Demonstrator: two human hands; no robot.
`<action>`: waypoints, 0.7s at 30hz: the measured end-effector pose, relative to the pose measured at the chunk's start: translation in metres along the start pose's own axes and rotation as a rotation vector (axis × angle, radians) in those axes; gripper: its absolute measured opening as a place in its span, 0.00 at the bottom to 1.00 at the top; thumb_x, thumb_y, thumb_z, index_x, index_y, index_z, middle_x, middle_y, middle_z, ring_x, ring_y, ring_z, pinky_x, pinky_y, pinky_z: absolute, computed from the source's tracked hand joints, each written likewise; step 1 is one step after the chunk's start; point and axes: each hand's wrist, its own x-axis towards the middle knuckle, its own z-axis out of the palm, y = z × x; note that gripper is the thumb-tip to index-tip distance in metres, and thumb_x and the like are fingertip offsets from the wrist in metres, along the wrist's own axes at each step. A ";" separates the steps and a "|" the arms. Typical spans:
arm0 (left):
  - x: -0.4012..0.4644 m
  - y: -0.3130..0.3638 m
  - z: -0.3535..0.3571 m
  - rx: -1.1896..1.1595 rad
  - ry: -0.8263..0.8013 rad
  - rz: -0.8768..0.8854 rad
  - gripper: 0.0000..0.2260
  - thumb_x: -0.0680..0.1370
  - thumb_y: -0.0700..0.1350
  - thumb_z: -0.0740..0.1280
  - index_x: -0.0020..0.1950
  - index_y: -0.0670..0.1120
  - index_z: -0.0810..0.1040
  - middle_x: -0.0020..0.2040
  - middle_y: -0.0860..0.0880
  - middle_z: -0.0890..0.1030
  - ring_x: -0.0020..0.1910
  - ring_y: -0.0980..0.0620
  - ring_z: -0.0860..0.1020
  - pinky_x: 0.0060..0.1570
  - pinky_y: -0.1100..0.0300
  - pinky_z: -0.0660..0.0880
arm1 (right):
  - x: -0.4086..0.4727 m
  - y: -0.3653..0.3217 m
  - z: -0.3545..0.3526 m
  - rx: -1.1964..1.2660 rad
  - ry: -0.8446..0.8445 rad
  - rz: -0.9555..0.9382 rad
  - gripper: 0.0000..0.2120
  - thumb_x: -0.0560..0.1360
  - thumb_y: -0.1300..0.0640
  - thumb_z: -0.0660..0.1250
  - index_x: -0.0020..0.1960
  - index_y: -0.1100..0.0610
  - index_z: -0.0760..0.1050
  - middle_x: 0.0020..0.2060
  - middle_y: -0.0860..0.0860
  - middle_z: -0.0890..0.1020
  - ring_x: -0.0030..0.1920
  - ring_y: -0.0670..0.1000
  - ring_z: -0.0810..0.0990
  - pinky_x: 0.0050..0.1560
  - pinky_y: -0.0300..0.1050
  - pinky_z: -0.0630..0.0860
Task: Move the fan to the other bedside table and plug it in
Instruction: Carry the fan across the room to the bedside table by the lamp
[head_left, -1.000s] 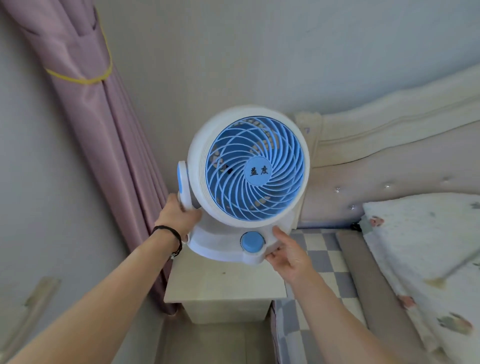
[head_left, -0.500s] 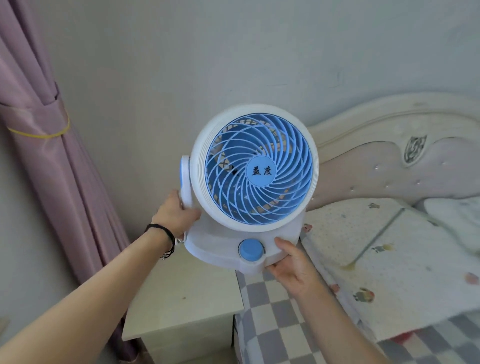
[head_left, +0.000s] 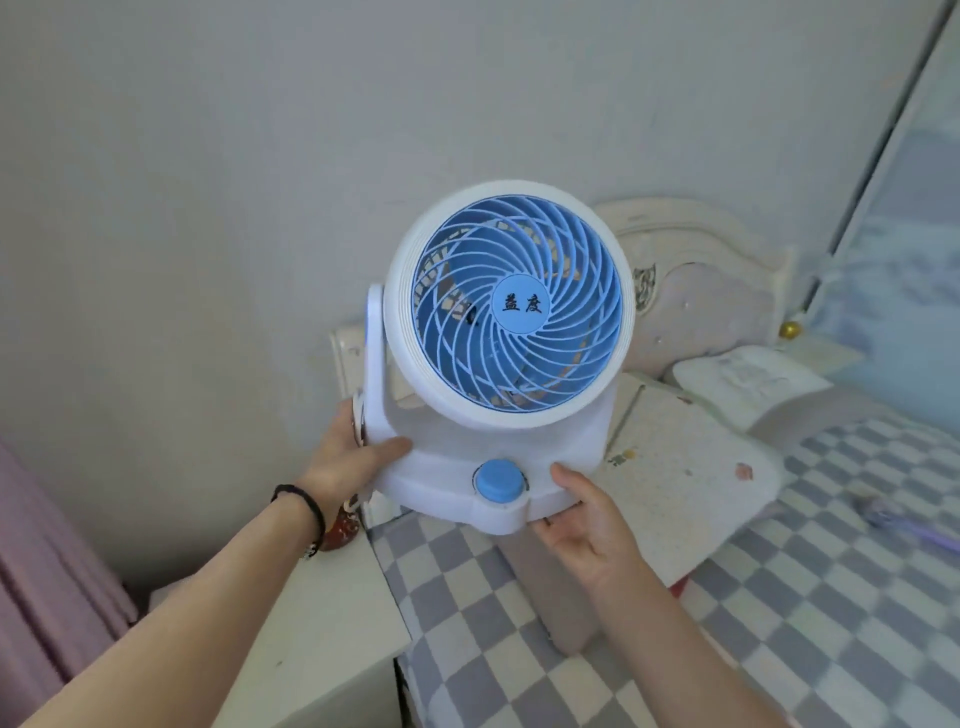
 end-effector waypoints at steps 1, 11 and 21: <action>-0.003 0.000 0.002 -0.011 -0.038 0.001 0.28 0.64 0.44 0.74 0.60 0.50 0.67 0.57 0.44 0.78 0.52 0.43 0.78 0.48 0.46 0.78 | -0.009 0.002 -0.002 0.022 0.009 -0.025 0.17 0.63 0.68 0.71 0.51 0.60 0.76 0.37 0.56 0.86 0.35 0.53 0.85 0.31 0.46 0.81; -0.036 -0.002 0.062 -0.101 -0.164 0.081 0.15 0.73 0.39 0.68 0.55 0.47 0.66 0.45 0.50 0.76 0.43 0.49 0.76 0.39 0.59 0.75 | -0.098 0.001 -0.036 0.001 0.191 -0.269 0.20 0.64 0.67 0.67 0.55 0.56 0.76 0.45 0.54 0.86 0.43 0.53 0.86 0.51 0.57 0.78; -0.092 0.010 0.143 -0.100 -0.440 0.097 0.14 0.70 0.41 0.71 0.50 0.47 0.69 0.46 0.45 0.78 0.48 0.42 0.77 0.47 0.46 0.77 | -0.212 -0.018 -0.066 0.046 0.390 -0.486 0.22 0.65 0.67 0.67 0.59 0.59 0.74 0.44 0.56 0.86 0.41 0.55 0.86 0.37 0.52 0.82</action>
